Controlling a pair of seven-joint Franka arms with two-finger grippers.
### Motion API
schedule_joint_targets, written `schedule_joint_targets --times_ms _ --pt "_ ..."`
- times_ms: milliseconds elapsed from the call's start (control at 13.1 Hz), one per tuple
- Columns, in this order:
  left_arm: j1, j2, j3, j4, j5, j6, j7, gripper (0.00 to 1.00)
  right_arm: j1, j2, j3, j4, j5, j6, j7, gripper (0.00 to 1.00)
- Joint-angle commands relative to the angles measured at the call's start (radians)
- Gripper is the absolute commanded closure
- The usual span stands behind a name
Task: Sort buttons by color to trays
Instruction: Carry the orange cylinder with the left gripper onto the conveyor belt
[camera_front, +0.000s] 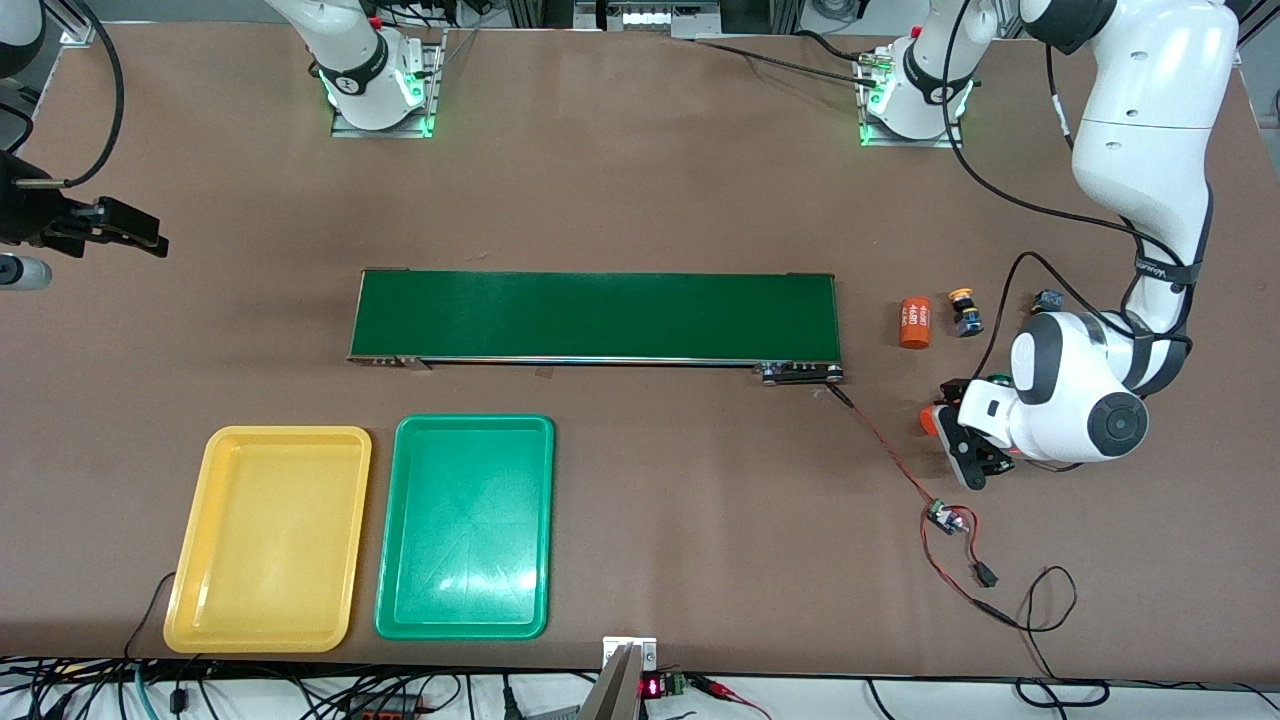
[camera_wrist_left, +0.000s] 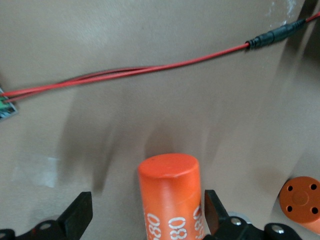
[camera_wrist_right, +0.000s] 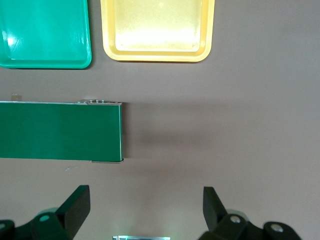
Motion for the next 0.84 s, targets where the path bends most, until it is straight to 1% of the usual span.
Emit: schedule_joint_targets --times_ms 0,152,305,381,457,609,685,762 --pt "0.007 -0.008 -0.001 -0.031 0.007 0.020 0.026 0.15 0.002 -0.008 0.001 -0.008 0.010 0.008 0.013 0.00" --pt "0.007 -0.010 -0.001 -0.032 0.009 0.020 0.026 0.32 0.003 -0.008 0.001 -0.006 0.010 0.008 0.013 0.00" --pt "0.005 -0.019 -0.001 -0.032 0.007 0.017 0.028 0.76 0.005 -0.008 0.001 -0.006 0.010 0.008 0.013 0.00" --pt "0.002 -0.034 -0.001 -0.032 0.007 0.016 0.028 0.90 0.005 -0.008 0.001 -0.006 0.010 0.008 0.013 0.00" --pt "-0.004 -0.055 -0.004 -0.031 0.007 0.009 0.026 0.97 0.005 -0.008 0.001 -0.006 0.010 0.008 0.013 0.00" --pt "-0.009 -0.115 -0.034 -0.049 0.007 0.002 0.017 0.99 0.005 -0.008 0.001 -0.006 0.010 0.008 0.013 0.00" --pt "-0.010 -0.164 -0.039 -0.080 -0.001 0.000 -0.015 1.00 0.005 -0.008 0.001 -0.005 0.010 0.008 0.013 0.00" --pt "-0.022 -0.207 -0.044 -0.112 -0.020 -0.004 -0.090 1.00 0.005 -0.008 0.001 -0.005 0.010 0.007 0.013 0.00"
